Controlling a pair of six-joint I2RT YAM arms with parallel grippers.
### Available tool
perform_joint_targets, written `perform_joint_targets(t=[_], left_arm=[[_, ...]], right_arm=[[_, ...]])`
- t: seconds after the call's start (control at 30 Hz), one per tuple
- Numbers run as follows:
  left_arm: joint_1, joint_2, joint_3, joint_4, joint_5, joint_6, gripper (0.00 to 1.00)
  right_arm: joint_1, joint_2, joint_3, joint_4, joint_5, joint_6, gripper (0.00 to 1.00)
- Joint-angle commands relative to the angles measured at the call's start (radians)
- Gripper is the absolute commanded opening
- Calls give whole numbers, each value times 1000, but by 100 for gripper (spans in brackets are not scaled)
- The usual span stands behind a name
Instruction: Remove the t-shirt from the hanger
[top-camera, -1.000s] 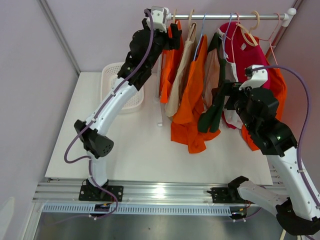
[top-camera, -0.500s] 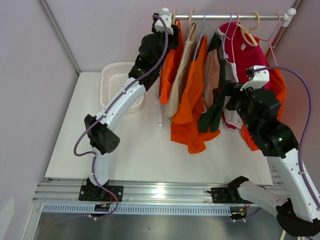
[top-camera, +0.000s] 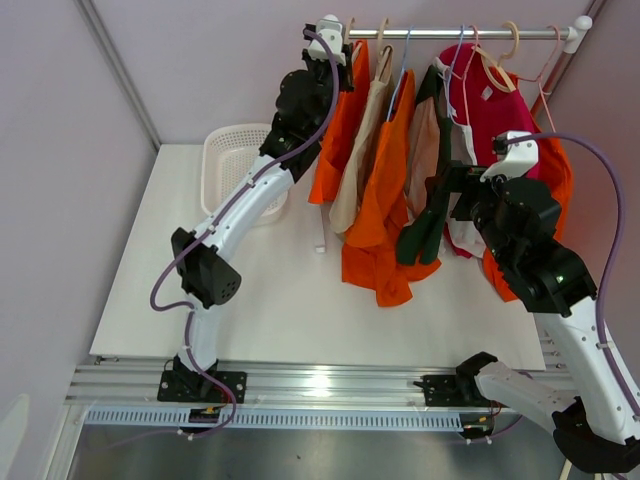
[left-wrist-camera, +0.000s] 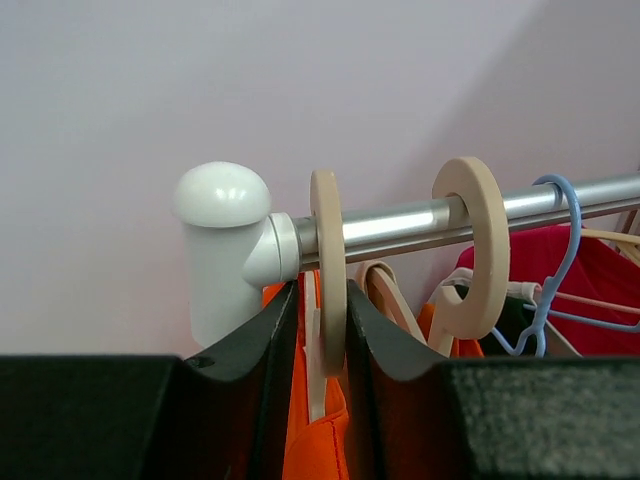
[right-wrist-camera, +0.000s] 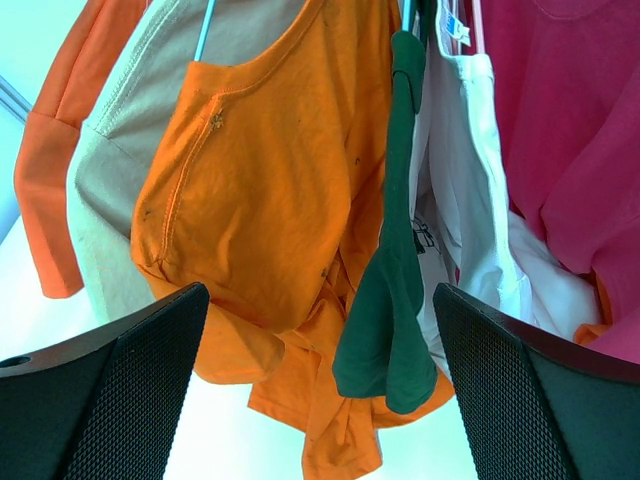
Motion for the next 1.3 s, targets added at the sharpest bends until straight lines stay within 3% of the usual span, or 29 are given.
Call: perform_joint_targets(t=[0.0, 0.07, 0.2, 1.27], left_arm=[[-8, 12, 46, 69, 16, 21, 28], [-8, 17, 47, 73, 31, 17, 22], [-11, 18, 56, 71, 37, 15, 1], [-34, -110, 110, 146, -1, 86, 1]], right_arm=[[0, -7, -1, 35, -3, -16, 99], [-1, -7, -3, 37, -4, -16, 99], [-3, -4, -4, 37, -6, -16, 99], [-15, 35, -30, 61, -60, 2, 100]])
